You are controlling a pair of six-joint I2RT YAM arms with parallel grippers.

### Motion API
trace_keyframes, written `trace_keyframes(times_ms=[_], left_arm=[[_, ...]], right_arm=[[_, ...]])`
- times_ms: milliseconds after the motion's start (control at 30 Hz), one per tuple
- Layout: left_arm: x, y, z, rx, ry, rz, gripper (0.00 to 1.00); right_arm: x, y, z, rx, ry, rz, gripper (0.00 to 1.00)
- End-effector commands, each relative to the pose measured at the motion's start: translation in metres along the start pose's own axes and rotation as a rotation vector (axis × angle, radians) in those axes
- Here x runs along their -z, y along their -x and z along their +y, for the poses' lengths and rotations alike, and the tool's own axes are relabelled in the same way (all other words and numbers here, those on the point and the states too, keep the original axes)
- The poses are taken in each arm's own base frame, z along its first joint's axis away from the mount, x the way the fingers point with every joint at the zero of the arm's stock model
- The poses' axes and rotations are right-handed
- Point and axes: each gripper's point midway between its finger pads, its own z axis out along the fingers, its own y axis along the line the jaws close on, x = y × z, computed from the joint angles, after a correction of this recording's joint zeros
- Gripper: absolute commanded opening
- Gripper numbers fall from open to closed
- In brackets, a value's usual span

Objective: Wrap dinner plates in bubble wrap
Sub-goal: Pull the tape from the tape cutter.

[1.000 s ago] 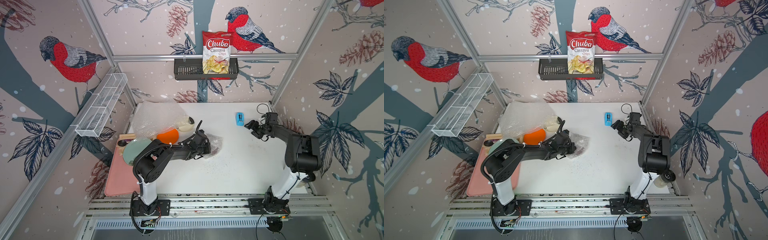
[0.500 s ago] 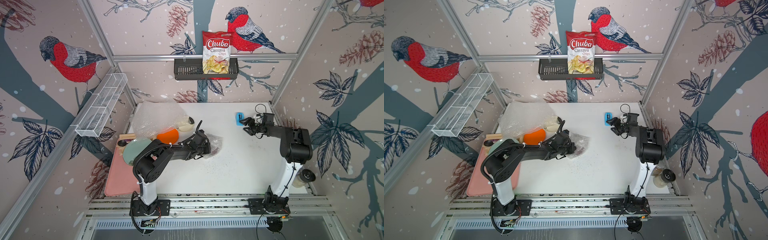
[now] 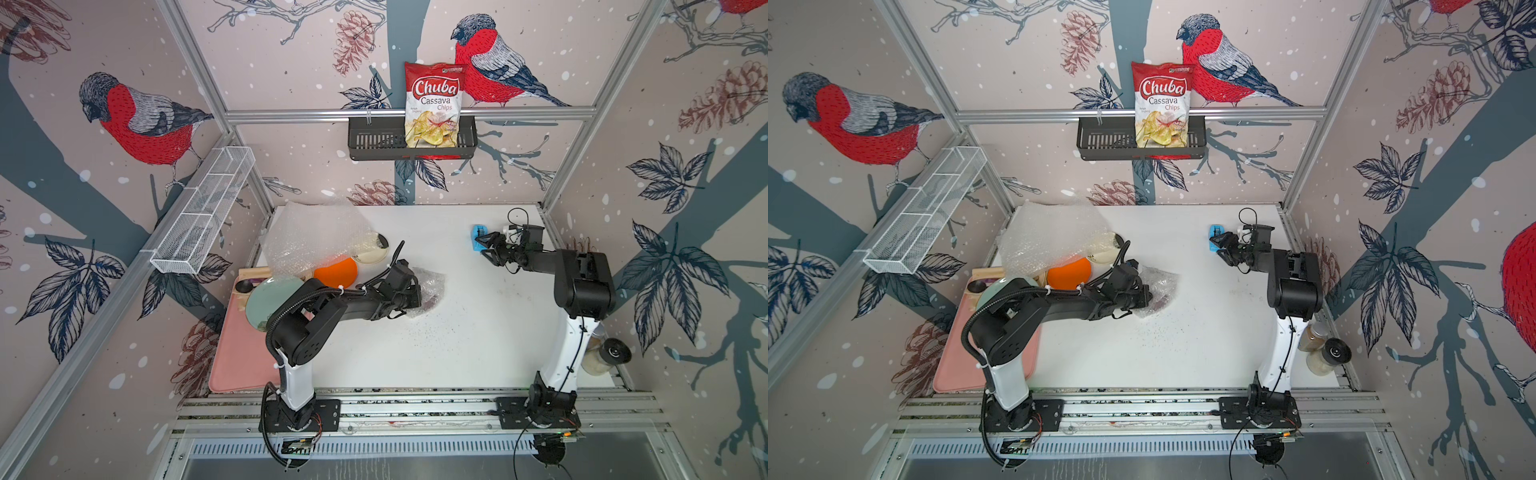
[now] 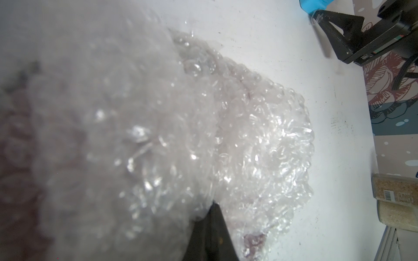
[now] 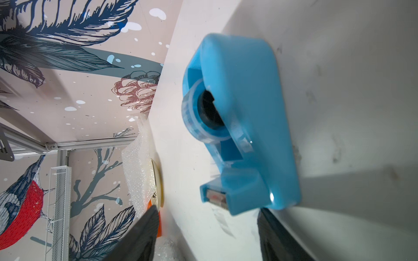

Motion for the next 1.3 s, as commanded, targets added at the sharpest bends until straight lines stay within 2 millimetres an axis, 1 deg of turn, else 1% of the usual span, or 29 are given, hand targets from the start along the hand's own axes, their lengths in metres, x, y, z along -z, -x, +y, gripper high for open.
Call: trace_keyframes(times_ms=[0,267,633,800,900,1000,1100,1267], left_arm=[[0.001,-0.03,0.05,0.025,0.205,0.095,0.0],[0.001,-0.03,0.05,0.024,0.208,0.098,0.0],[0.001,-0.031,0.05,0.023,0.207,0.1,0.0],[0.002,-0.031,0.051,0.023,0.208,0.102,0.0],[0.002,-0.032,0.051,0.023,0.208,0.103,0.0],[0.002,-0.031,0.051,0.023,0.208,0.101,0.0],[0.002,-0.032,0.051,0.023,0.207,0.103,0.0],[0.002,-0.032,0.051,0.023,0.21,0.103,0.0]], right_arm=[[-0.001,0.007,0.014,0.051,0.064,-0.021,0.62],[0.001,0.01,0.016,0.073,0.077,-0.044,0.5],[0.002,0.009,0.01,0.065,0.058,-0.058,0.38],[0.004,0.012,0.006,0.057,0.041,-0.072,0.33],[0.003,0.013,0.003,0.044,0.031,-0.077,0.26],[0.004,0.014,0.001,0.038,0.023,-0.083,0.13],[0.009,0.019,0.007,0.033,0.03,-0.092,0.0],[0.012,0.023,0.014,0.005,0.001,-0.067,0.0]])
